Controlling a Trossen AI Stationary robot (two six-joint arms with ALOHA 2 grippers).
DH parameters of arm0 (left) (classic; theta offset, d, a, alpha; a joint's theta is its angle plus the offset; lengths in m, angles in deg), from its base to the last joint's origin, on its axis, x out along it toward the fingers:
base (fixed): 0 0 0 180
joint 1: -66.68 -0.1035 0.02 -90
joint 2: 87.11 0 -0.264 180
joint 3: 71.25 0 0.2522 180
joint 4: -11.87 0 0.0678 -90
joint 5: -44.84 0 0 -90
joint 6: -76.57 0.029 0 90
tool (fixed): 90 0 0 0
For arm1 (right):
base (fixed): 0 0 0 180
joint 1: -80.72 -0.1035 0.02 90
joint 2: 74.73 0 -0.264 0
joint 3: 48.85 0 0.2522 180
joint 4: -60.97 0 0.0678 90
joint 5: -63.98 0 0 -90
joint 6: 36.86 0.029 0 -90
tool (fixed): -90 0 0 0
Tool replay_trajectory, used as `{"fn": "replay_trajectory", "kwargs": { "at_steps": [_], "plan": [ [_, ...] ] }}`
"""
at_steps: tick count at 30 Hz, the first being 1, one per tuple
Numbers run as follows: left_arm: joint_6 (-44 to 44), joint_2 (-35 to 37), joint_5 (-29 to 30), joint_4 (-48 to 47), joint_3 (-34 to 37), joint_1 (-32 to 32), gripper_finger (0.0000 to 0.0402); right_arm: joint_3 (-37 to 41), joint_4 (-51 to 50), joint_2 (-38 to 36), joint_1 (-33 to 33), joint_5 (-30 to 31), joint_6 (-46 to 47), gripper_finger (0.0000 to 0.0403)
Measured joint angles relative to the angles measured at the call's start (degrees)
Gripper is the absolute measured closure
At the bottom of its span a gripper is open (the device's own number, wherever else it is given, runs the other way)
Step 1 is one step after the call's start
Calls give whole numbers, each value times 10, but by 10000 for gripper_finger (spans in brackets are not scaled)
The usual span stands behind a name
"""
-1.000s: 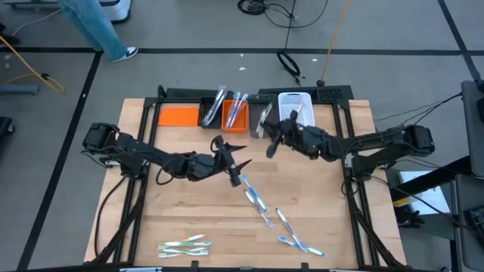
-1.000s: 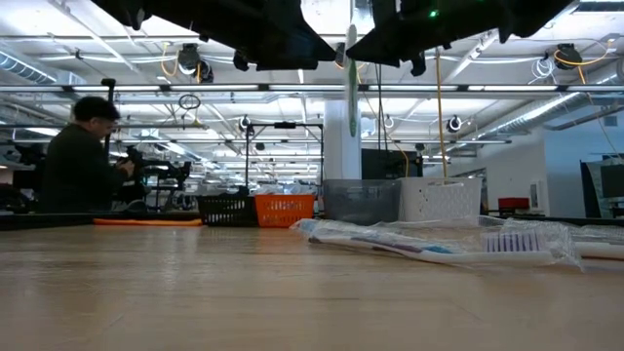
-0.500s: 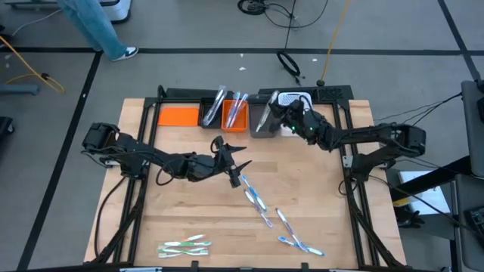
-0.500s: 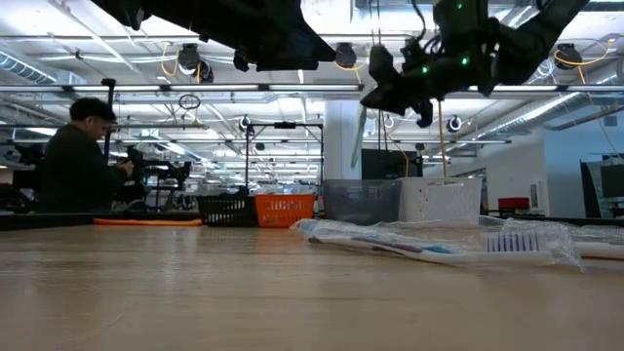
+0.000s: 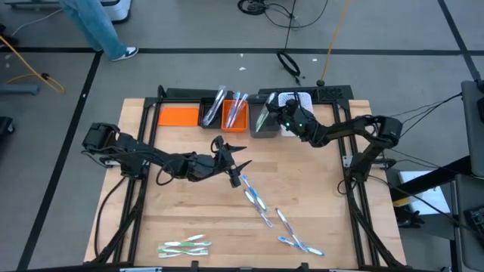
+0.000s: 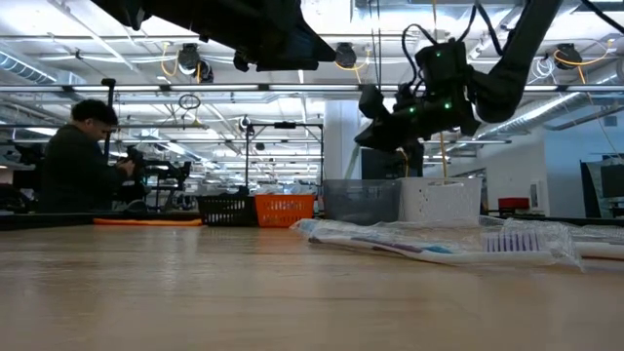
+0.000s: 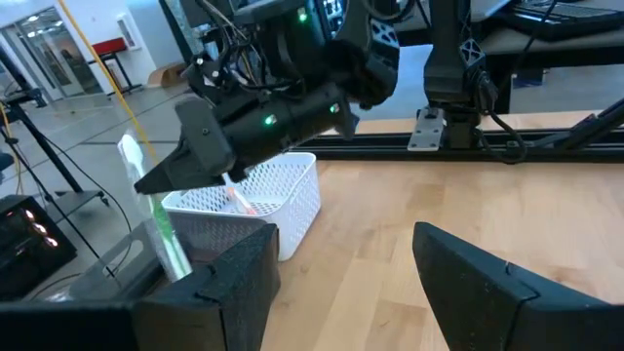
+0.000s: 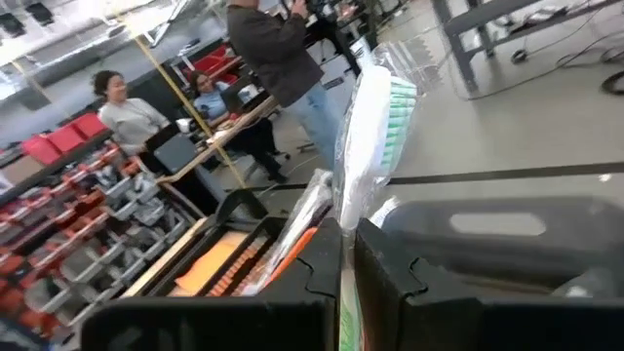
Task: Pick & Place Toothbrushes
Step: Put the green toothbrush into the gray bin
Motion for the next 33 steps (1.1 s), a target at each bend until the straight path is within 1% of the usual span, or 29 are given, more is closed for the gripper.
{"fn": "replay_trajectory", "kwargs": {
  "at_steps": [3, 12, 18, 25, 29, 33],
  "plan": [
    [0, 0, 0, 0, 0, 0, 160, 0, 10, 13, 2, -14, 16, 395],
    [0, 0, 0, 0, 0, 0, 160, 0, 9, 20, 2, -14, 22, 395],
    [0, 0, -1, 0, 0, 0, 160, 0, 3, 20, 2, -14, 28, 377],
    [0, 0, -1, 0, 0, 0, 160, 0, -10, 20, 2, -14, 12, 374],
    [-1, 0, -1, 0, 0, 0, 160, 0, -14, 20, 2, -14, 11, 357],
    [-2, 0, -1, 0, 0, 0, 160, 0, -19, 20, 2, -13, 11, 322]
  ]
}}
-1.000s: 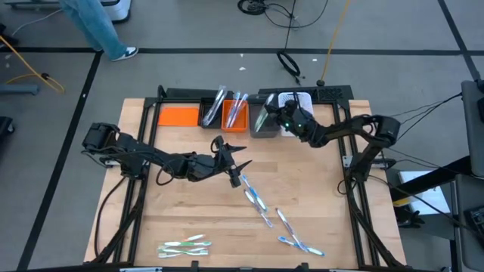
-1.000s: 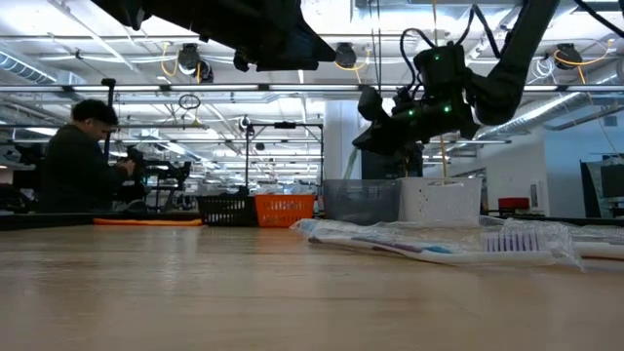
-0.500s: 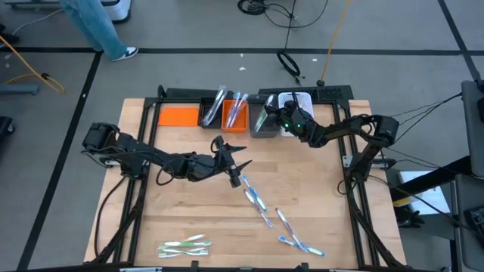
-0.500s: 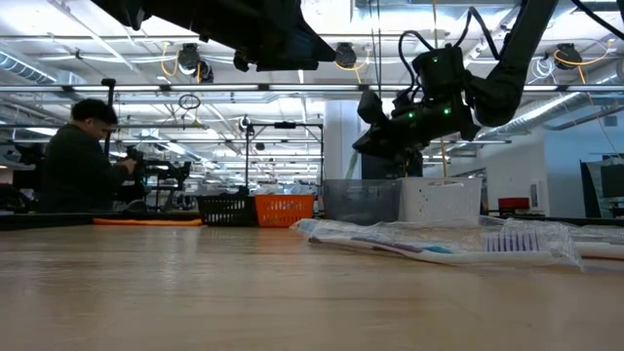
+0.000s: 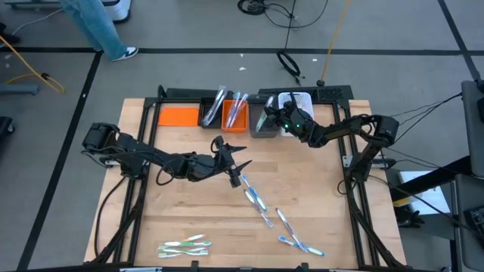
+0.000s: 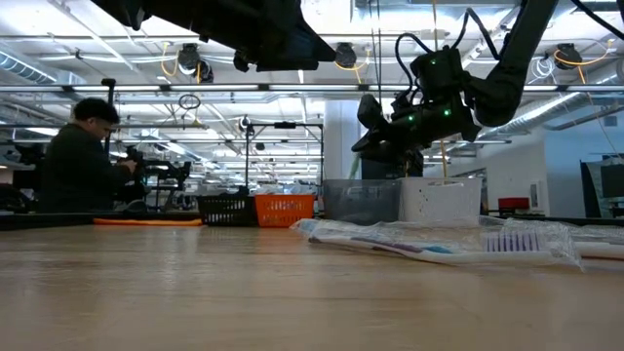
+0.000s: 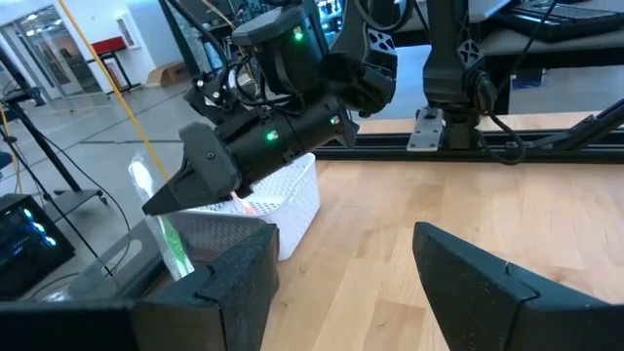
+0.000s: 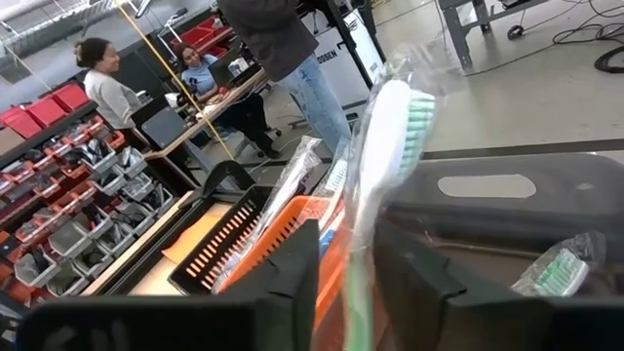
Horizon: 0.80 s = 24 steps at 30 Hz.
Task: Pick & Place Toothbrushes
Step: Put the green toothbrush into the gray bin
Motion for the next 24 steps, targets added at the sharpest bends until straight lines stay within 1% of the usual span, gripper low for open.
{"fn": "replay_trajectory", "kwargs": {
  "at_steps": [8, 13, 18, 22, 24],
  "plan": [
    [-1, 0, 0, 0, 0, 0, 160, 0, -2, 0, 0, 0, -9, 237],
    [-3, 0, 0, 0, 0, 0, 160, 0, -2, 0, 0, -1, -9, 199],
    [-2, 0, 0, 0, 0, 0, 160, 0, 18, -2, 2, -1, -32, 182],
    [-2, 0, 0, 0, 0, 0, 160, 0, 20, -16, 7, 1, -43, 183],
    [-2, 0, 0, 0, 0, 0, 160, 0, 5, -24, 6, -2, -55, 186]
  ]
}}
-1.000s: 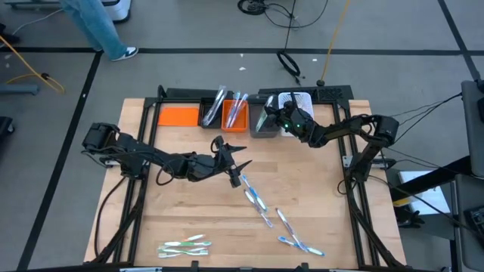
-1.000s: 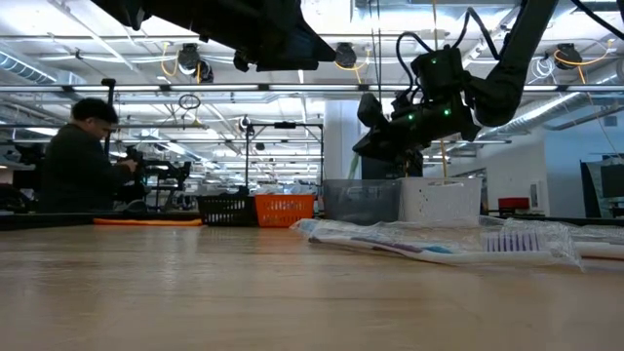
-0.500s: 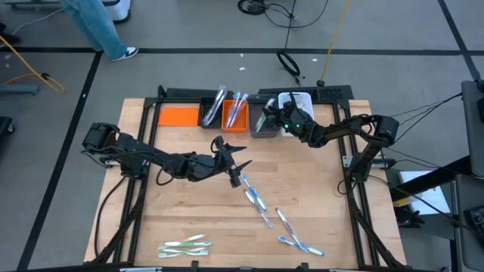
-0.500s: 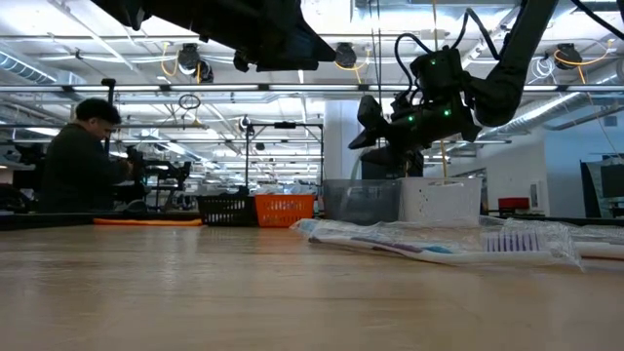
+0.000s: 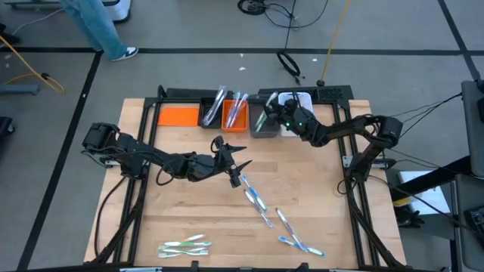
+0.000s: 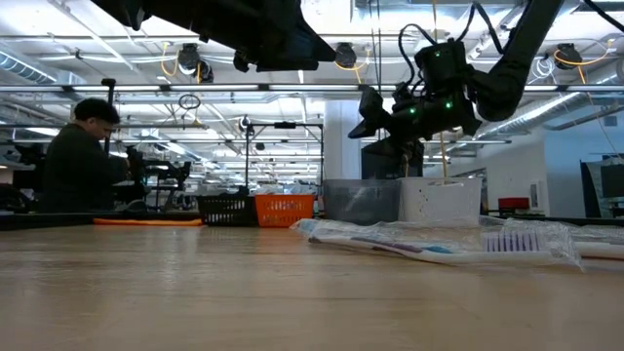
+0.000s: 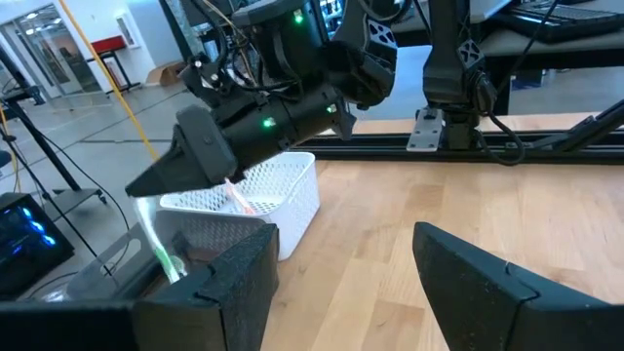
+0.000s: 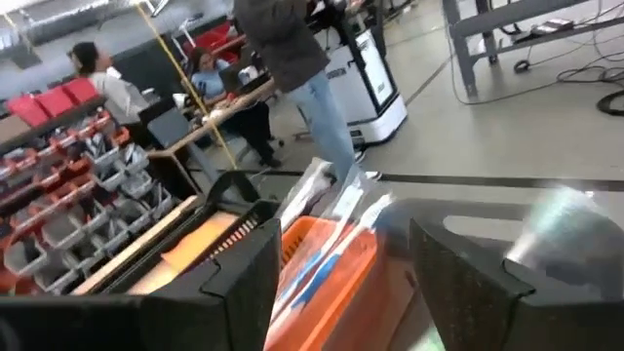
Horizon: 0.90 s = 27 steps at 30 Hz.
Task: Pick & Place Toothbrushes
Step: Put the green toothbrush into the gray bin, then put the purple toothbrush into the black bin
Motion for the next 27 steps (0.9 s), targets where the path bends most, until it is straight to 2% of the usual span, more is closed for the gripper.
{"fn": "replay_trajectory", "kwargs": {
  "at_steps": [8, 13, 16, 18, 27],
  "plan": [
    [0, 0, 0, 0, 0, 0, 160, 0, -47, -17, -2, -4, -5, 182],
    [0, 0, 0, 0, 0, 0, 160, 0, -50, -17, -16, -87, -3, 185],
    [1, 0, 0, 0, 0, 0, 160, 0, -61, -24, -39, -153, -4, 191],
    [5, 0, 0, 0, 0, 0, 160, 0, -73, -32, -59, -175, -9, 194],
    [7, 0, 0, -1, 0, 0, 160, 0, -226, -101, -164, -196, -50, 200]
  ]
}}
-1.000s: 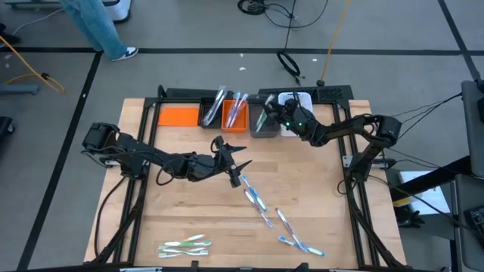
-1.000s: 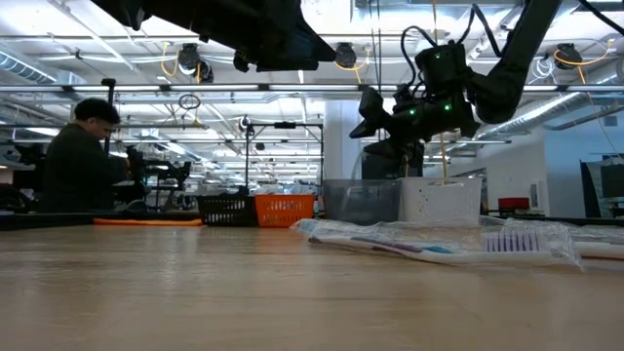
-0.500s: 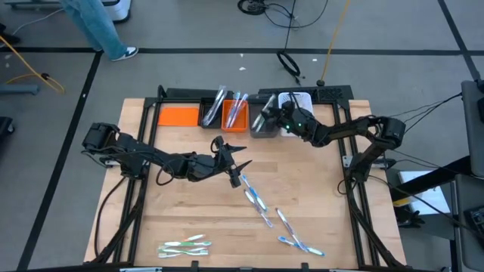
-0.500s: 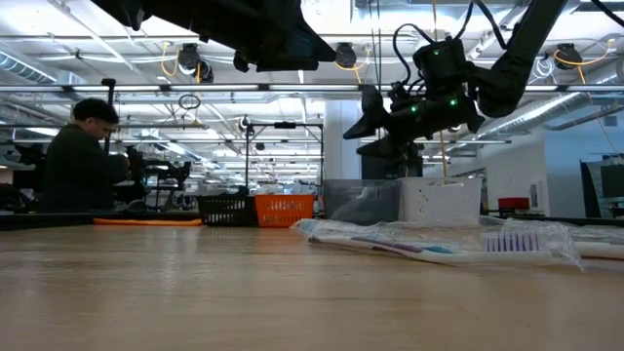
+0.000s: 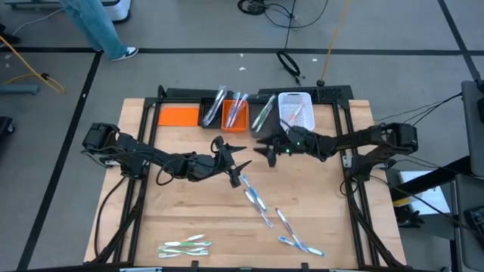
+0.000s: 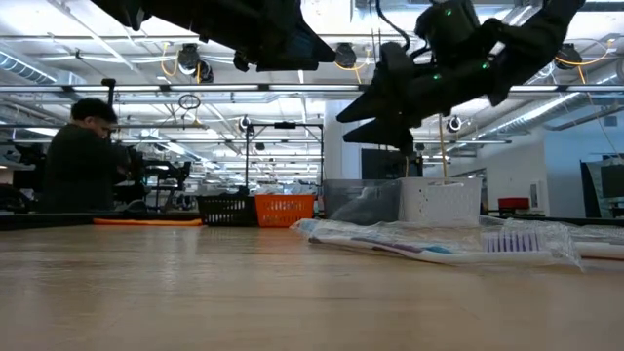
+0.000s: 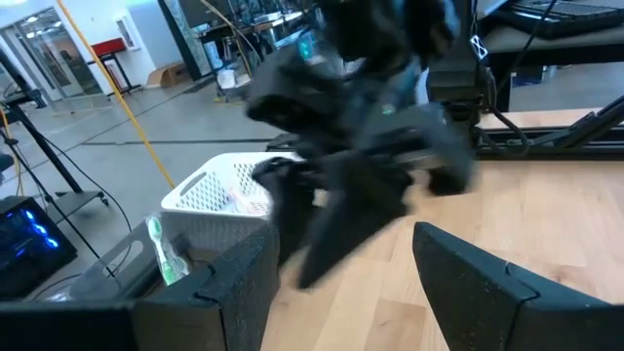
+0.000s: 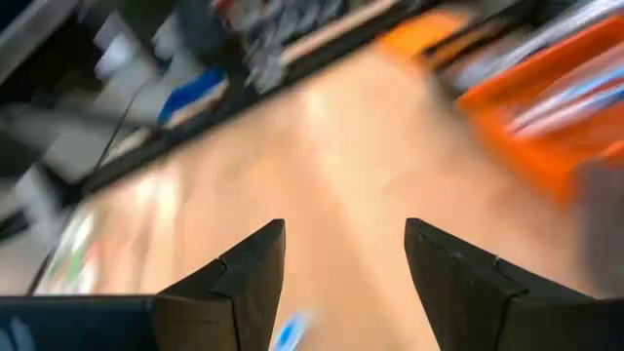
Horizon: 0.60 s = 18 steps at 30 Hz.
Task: Pick & Place Toothbrushes
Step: Put the purple toothbrush into the black bin
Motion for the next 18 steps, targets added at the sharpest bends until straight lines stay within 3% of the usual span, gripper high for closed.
{"fn": "replay_trajectory", "kwargs": {
  "at_steps": [12, 18],
  "plan": [
    [0, 0, 0, 0, 0, 0, 160, 0, -160, -36, -171, -12, 47, 200],
    [0, 0, 0, 0, 0, 0, 160, 0, -222, -36, -254, 21, 99, 204]
  ]
}}
